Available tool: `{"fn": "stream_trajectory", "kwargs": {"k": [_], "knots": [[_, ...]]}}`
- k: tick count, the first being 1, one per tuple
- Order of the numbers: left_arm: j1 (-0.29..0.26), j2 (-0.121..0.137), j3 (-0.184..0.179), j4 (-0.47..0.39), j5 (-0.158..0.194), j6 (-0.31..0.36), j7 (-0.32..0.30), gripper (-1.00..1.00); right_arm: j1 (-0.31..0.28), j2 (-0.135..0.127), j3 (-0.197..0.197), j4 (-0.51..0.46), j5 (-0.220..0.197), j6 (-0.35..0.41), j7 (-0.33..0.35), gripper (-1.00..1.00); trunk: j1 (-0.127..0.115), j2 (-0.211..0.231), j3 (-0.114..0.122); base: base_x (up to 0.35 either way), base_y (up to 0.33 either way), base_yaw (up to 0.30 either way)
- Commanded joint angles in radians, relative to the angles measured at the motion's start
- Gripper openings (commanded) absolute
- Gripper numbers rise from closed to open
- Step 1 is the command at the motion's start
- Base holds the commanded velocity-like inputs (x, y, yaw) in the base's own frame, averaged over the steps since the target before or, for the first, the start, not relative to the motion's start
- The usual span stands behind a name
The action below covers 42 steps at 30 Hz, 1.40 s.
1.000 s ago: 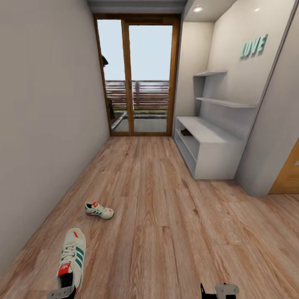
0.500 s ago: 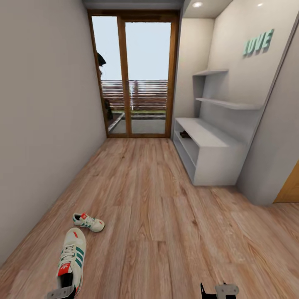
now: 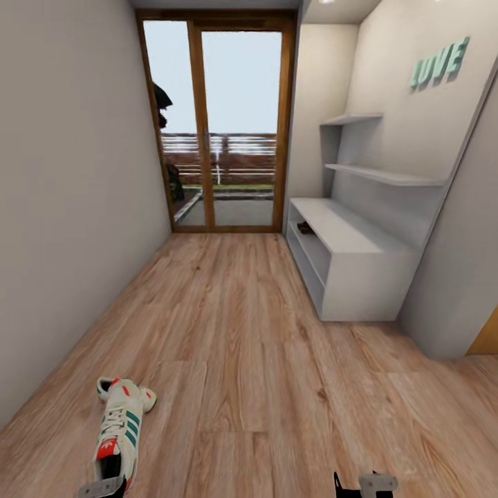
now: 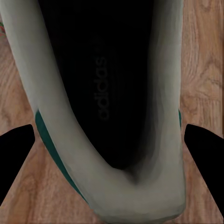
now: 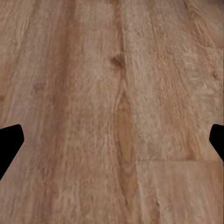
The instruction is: Pick up the two gym shoes and the two sandals from the corridor floor and place them onto the hallstand (shoe rack) in the corridor, making sure they are on the rack and not on the floor. Arrange them so the two gym shoes are next to each other and the two sandals are next to each other.
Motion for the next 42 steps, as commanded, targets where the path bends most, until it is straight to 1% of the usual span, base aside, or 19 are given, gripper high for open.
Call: {"fn": "stream_trajectory", "kwargs": {"k": [1,28,42], "knots": [[-0.001,-0.001,0.007,0.001,0.004,-0.001,-0.010,-1.00,-0.001,-0.001,0.007,0.001,0.003,-0.001,-0.010,1.00,0.000,0.000,-0.001,0.339,-0.137,0.000],[-0.001,-0.001,0.007,0.001,0.011,-0.001,-0.010,-1.00,-0.001,0.001,0.009,-0.005,0.003,-0.001,-0.008,1.00,0.000,0.000,-0.001,0.339,-0.128,0.001],[-0.001,0.000,0.007,0.000,0.012,-0.001,-0.010,-1.00,-0.001,0.001,0.010,-0.005,0.003,-0.001,-0.008,1.00,0.000,0.000,-0.001,0.339,-0.115,0.245]]}}
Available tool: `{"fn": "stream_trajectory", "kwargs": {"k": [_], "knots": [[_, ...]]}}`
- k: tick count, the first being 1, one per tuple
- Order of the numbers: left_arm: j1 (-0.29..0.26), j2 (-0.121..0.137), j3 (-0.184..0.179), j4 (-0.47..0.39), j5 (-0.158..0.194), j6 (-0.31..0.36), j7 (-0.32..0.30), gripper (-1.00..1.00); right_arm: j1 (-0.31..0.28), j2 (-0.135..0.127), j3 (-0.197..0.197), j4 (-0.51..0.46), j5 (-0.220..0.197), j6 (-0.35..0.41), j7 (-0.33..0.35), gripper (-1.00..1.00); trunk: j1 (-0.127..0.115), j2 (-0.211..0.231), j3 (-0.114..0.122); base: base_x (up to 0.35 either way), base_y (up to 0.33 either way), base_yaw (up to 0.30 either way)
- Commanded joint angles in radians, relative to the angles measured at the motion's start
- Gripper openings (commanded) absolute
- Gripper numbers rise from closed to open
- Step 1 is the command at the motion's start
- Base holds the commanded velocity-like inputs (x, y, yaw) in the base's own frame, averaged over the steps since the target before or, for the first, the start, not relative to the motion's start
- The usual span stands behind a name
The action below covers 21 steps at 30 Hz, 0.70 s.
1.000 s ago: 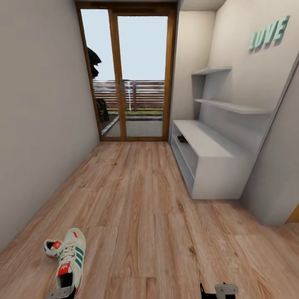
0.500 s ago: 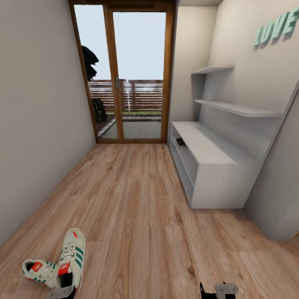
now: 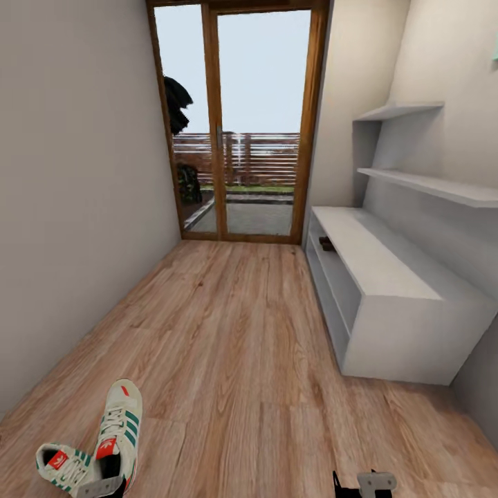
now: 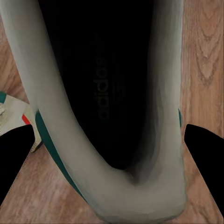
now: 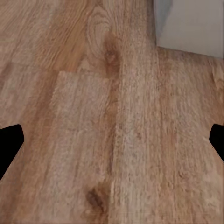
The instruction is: Pick up the two gym shoes and the two sandals from the corridor floor and place them onto the hallstand (shoe rack) in the corridor, making sure they are on the rack and not on the floor. Arrange them so the two gym shoes are next to each other and the two sandals are next to each other.
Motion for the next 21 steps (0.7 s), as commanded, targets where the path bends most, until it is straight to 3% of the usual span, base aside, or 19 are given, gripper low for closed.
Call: {"fn": "stream_trajectory", "kwargs": {"k": [1,6,21], "knots": [[-0.001,0.000,0.006,0.001,0.005,-0.001,-0.010,-1.00,0.000,-0.001,0.007,0.000,0.003,-0.001,-0.010,1.00,0.000,0.000,-0.001,0.339,-0.097,0.273],[-0.001,0.000,0.007,0.001,0.005,-0.001,-0.010,-1.00,0.000,-0.001,0.006,0.000,0.003,-0.001,-0.010,1.00,0.000,0.000,-0.001,0.339,-0.089,0.134],[-0.001,0.000,0.008,0.001,0.005,-0.001,-0.010,-1.00,0.000,-0.002,0.006,0.006,0.005,-0.001,-0.010,1.00,0.000,0.000,-0.001,0.339,-0.053,0.008]]}}
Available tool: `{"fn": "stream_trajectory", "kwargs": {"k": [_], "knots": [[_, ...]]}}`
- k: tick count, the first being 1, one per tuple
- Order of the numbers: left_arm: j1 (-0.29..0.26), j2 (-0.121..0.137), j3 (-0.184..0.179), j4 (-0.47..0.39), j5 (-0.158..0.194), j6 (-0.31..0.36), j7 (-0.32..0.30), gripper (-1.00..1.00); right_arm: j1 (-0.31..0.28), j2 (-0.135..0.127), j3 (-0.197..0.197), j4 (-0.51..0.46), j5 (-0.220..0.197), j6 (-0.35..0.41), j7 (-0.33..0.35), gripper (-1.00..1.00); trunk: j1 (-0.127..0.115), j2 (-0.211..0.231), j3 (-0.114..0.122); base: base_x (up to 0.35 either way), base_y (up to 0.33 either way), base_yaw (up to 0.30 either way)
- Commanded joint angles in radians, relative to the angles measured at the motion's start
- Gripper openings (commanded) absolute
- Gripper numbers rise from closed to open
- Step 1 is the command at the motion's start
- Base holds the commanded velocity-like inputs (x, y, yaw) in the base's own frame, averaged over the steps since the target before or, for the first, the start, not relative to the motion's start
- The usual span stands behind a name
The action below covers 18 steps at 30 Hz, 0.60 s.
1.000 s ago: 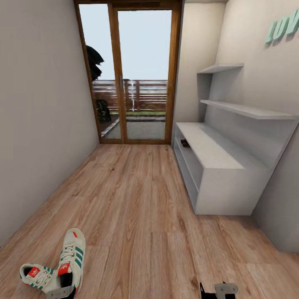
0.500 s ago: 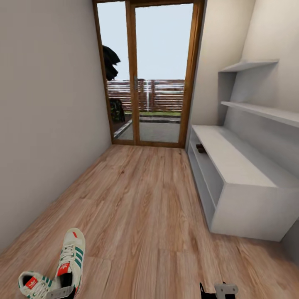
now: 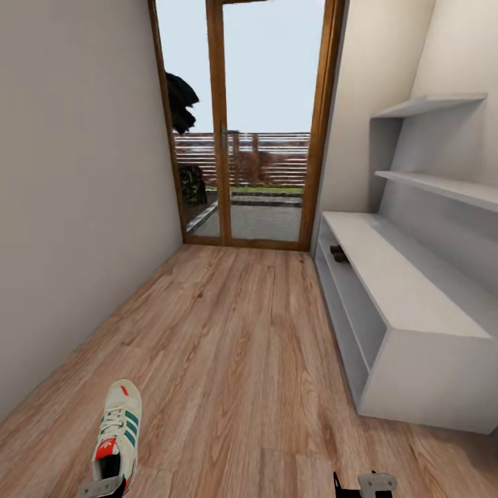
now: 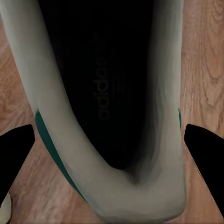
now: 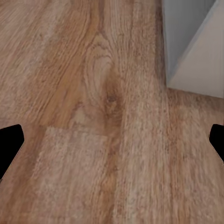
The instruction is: Pick up the two gym shoes and the two sandals from the corridor floor and place them onto the hallstand (shoe rack) in the corridor, making sure they are on the rack and not on the floor. Arrange them so the two gym shoes are next to each other and the two sandals are next to each other.
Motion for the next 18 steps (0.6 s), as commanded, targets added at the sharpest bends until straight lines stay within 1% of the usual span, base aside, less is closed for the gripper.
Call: {"fn": "stream_trajectory", "kwargs": {"k": [1,14,18], "knots": [[-0.001,0.000,0.006,0.001,0.005,-0.001,-0.010,-1.00,-0.001,-0.001,0.007,0.001,0.003,-0.001,-0.010,1.00,0.000,0.000,-0.001,0.339,-0.005,0.000],[-0.001,0.000,0.006,0.001,0.005,-0.001,-0.010,-1.00,-0.001,0.000,0.007,-0.004,0.002,-0.001,-0.011,1.00,0.000,0.000,-0.001,0.339,0.000,0.000],[-0.001,0.000,0.006,0.001,0.005,-0.001,-0.010,-1.00,-0.001,0.000,0.008,-0.004,0.002,-0.001,-0.010,1.00,0.000,0.000,-0.001,0.340,0.000,0.133]]}}
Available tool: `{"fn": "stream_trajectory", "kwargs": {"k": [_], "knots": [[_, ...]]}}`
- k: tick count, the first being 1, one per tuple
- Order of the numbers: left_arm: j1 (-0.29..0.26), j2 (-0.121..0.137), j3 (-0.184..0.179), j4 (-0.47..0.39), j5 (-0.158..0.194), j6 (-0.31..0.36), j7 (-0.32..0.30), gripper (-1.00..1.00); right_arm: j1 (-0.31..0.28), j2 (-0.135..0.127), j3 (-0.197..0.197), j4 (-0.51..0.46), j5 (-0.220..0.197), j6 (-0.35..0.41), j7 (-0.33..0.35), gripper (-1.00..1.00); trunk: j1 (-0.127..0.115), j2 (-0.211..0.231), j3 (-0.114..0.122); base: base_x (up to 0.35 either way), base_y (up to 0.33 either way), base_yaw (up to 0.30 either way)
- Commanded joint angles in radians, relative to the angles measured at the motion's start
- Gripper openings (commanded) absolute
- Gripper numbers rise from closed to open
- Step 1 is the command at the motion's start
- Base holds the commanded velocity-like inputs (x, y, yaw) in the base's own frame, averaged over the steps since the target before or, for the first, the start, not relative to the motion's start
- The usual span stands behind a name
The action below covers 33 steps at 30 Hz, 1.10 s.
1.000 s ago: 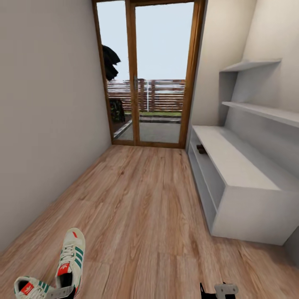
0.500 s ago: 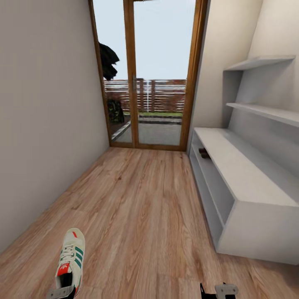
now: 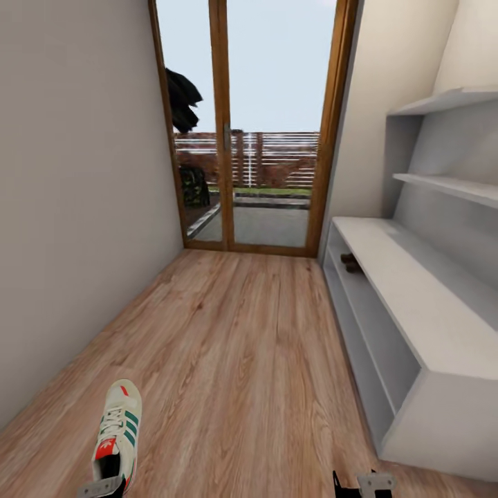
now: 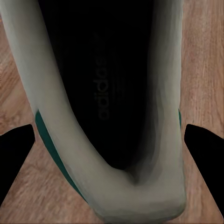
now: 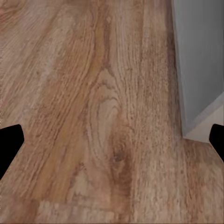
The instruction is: Pick up the two gym shoes and the two sandals from the corridor floor and place them onto the hallstand (shoe rack) in the corridor, making sure they are on the rack and not on the floor. Arrange them so the two gym shoes are next to each other and the two sandals are next to each other.
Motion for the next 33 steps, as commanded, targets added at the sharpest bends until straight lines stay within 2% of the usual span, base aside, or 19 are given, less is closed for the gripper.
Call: {"fn": "stream_trajectory", "kwargs": {"k": [1,18,33], "knots": [[-0.001,-0.001,0.006,0.001,0.005,-0.001,-0.010,-1.00,0.000,-0.001,0.007,0.000,0.003,-0.001,-0.010,1.00,0.000,0.000,-0.001,0.339,0.000,0.213],[-0.001,-0.001,0.006,0.001,0.005,-0.001,-0.010,-1.00,0.000,0.000,0.008,0.001,0.003,-0.001,-0.010,1.00,0.000,0.000,-0.001,0.339,0.000,0.253],[-0.001,-0.001,0.006,0.001,0.005,-0.001,-0.010,-1.00,0.000,0.000,0.007,0.003,0.003,0.000,-0.009,1.00,0.000,0.000,-0.001,0.340,0.000,0.024]]}}
